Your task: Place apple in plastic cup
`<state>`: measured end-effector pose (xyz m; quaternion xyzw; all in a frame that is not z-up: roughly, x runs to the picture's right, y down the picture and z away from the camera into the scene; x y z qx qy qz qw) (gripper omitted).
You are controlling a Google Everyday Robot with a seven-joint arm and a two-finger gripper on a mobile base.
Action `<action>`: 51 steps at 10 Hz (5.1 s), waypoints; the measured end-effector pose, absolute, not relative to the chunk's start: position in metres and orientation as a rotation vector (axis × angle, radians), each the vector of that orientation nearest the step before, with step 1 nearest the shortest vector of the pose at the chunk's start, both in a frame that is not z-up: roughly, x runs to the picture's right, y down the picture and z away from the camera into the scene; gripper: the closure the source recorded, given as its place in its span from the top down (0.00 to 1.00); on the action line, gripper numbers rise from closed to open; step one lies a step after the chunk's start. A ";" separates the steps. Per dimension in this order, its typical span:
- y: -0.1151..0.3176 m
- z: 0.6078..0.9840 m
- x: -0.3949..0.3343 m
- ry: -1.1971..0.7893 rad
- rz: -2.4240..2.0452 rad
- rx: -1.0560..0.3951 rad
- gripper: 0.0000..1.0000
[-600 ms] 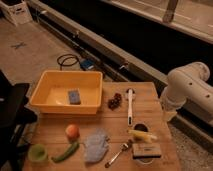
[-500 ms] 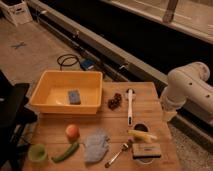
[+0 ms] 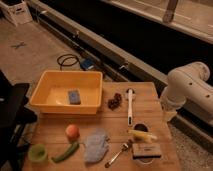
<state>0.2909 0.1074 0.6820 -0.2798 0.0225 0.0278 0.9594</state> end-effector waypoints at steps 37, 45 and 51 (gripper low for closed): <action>0.070 0.689 0.001 -0.262 -0.437 -0.503 0.65; 0.106 0.685 -0.145 -0.541 -0.696 -0.529 0.65; 0.143 0.689 -0.170 -0.621 -0.782 -0.607 0.65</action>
